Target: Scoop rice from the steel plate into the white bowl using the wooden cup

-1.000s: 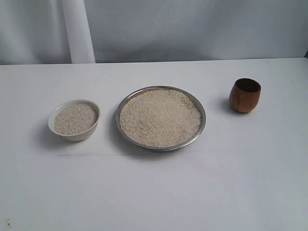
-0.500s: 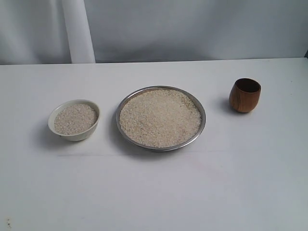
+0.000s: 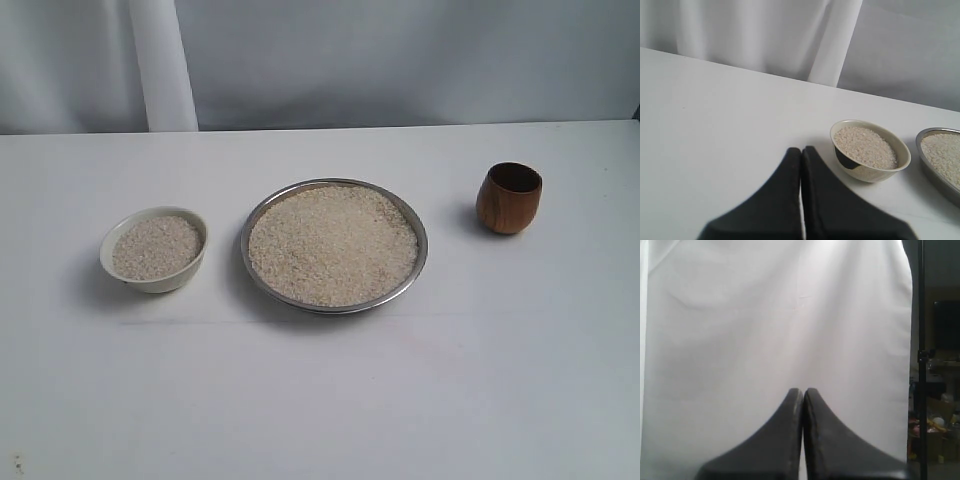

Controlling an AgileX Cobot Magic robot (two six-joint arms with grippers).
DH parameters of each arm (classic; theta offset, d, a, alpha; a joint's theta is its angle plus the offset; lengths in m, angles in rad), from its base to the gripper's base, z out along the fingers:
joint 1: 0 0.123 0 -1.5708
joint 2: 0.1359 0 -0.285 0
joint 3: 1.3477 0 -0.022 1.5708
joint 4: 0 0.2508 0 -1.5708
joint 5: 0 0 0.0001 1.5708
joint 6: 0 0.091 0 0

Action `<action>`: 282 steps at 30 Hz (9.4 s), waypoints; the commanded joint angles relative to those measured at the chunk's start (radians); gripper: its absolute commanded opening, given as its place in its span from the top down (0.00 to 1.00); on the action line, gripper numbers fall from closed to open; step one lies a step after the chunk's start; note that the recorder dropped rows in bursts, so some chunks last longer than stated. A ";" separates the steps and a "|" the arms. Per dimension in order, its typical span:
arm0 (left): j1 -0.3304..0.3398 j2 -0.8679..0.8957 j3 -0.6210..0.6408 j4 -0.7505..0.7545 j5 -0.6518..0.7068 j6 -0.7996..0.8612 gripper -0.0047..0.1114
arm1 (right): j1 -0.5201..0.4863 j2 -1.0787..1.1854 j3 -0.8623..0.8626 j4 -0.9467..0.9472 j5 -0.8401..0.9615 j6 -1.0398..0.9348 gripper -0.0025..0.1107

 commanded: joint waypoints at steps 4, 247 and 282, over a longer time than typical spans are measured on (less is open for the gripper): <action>-0.005 0.000 0.002 -0.004 -0.006 -0.002 0.96 | -0.009 -0.005 0.003 -0.001 -0.105 0.044 0.98; -0.005 0.000 0.002 -0.004 -0.006 -0.002 0.96 | -0.025 1.980 -0.917 -0.778 -0.668 0.395 0.87; -0.005 0.000 0.002 -0.004 -0.006 -0.002 0.96 | 0.578 1.736 -1.326 -1.033 0.811 -0.256 0.98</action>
